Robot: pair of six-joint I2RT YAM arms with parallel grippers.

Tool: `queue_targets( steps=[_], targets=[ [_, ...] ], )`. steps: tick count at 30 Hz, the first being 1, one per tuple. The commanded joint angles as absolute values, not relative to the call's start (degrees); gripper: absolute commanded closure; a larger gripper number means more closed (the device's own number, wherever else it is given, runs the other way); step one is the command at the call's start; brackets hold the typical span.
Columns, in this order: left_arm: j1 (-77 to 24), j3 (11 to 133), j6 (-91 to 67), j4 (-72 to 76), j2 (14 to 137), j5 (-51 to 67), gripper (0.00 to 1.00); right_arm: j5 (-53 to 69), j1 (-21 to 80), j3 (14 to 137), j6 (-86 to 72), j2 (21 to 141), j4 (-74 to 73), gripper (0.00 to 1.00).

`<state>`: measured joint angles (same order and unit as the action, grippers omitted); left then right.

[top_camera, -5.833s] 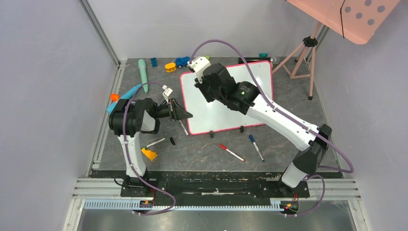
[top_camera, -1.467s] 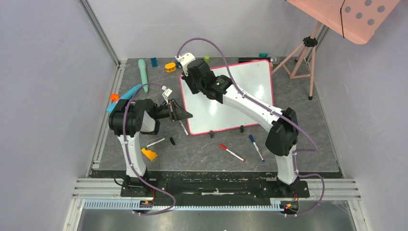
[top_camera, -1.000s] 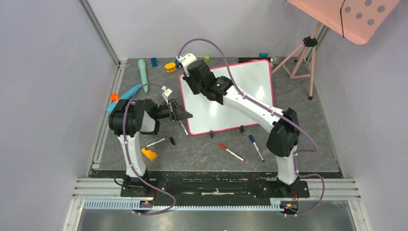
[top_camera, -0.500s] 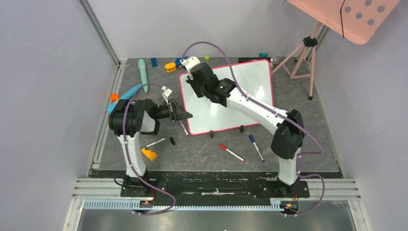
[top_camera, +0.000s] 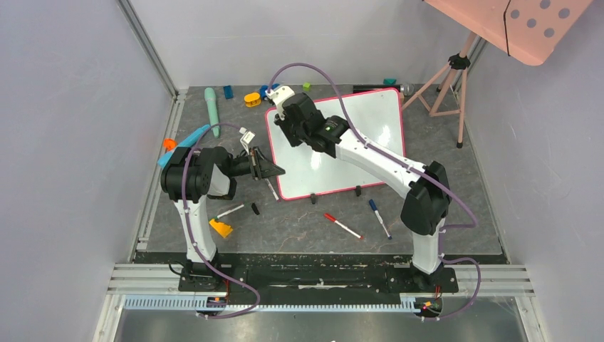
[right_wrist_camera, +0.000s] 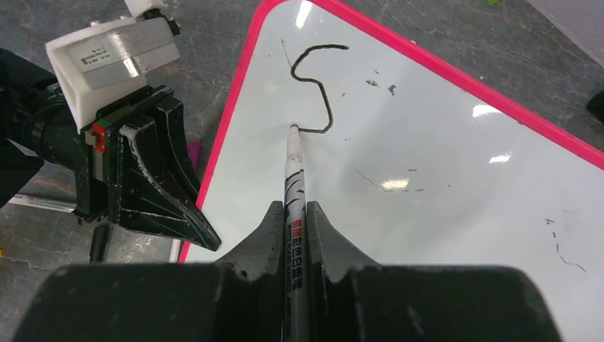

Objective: Write a sentence on the whiteboard

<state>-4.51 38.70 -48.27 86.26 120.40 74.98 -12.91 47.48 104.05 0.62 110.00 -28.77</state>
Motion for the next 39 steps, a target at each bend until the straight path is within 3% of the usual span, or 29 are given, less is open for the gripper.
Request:
queue_targets(
  steps=[1, 18, 39],
  targets=[
    [-5.1, 37.6, -44.6, 89.2, 120.5, 77.5, 0.98, -11.0, 47.1, 108.0, 0.3, 112.0, -28.6, 1.0],
    [-5.1, 37.7, -44.7, 89.2, 120.5, 77.4, 0.98, -4.7, 46.7, 108.7, 0.1, 107.4, -25.1, 1.0],
    [-5.1, 37.7, -44.6, 89.2, 120.5, 77.5, 0.98, -8.8, 43.8, 102.6, -3.1, 104.2, -24.8, 1.0]
  ],
)
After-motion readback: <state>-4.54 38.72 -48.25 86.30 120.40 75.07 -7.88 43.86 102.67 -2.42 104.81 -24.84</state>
